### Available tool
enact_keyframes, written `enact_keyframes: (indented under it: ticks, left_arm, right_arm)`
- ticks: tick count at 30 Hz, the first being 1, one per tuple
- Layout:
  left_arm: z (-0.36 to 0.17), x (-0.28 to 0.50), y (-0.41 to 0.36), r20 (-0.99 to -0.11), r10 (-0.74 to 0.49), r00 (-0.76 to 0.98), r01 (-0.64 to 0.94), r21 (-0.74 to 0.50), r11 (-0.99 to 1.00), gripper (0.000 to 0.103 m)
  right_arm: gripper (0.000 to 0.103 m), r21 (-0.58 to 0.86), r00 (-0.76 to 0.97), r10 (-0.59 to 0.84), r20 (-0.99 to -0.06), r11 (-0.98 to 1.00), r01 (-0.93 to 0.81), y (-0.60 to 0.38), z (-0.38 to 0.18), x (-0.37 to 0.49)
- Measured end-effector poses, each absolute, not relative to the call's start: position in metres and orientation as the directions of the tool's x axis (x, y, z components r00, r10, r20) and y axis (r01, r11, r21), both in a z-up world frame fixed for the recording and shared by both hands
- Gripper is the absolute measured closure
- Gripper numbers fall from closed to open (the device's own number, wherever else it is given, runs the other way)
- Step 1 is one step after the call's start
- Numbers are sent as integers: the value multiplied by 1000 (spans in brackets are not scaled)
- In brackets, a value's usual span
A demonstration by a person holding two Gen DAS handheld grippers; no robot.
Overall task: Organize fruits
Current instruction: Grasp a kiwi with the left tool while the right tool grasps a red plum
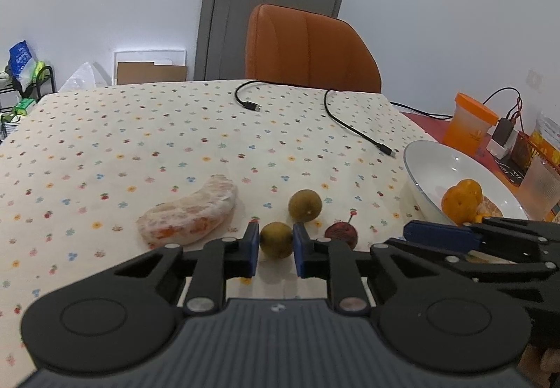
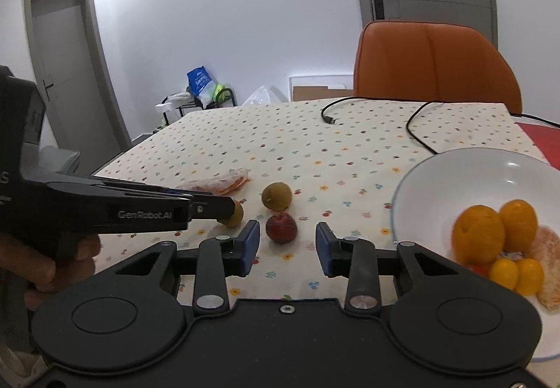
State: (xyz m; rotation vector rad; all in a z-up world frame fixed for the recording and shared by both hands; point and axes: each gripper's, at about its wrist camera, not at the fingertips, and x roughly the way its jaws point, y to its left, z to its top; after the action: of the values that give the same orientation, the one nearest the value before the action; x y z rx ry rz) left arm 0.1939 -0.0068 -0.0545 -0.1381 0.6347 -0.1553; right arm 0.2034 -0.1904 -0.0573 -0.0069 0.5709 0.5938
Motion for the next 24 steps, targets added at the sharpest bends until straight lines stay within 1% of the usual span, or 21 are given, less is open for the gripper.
enact_keyframes:
  ticks: [8,11,19,21,23,24]
  left_arm:
    - [-56,190,8,-595,-162,787,67,-178,982,84]
    - [-58,190,11,-605,-162,780,63,-183,981,84]
    - [-59,192,13,-596,-184,781,83,-192,978,83]
    - [-59,194,12,-597,-197,778,95,-198,976,82]
    - [-59,198,11,-598,-202,775,101,-199,975,82]
    - [-59,199,10,-597,-204,776,103,-199,974,82]
  right_arm:
    - [68,125,667,522,-531,827,-548,-173,-61,211]
    - [68,104,667,511,-542,828,-551,-169,-63,213]
    - [68,67,668,500,-552,825,-562,-157,-66,218]
    - [72,54,670,490,-557,827,-560,-155,-67,219]
    - [81,50,669,485,-564,828,-559,-154,-68,222]
    - [81,52,668,486,-564,828,-559,-155,-68,223]
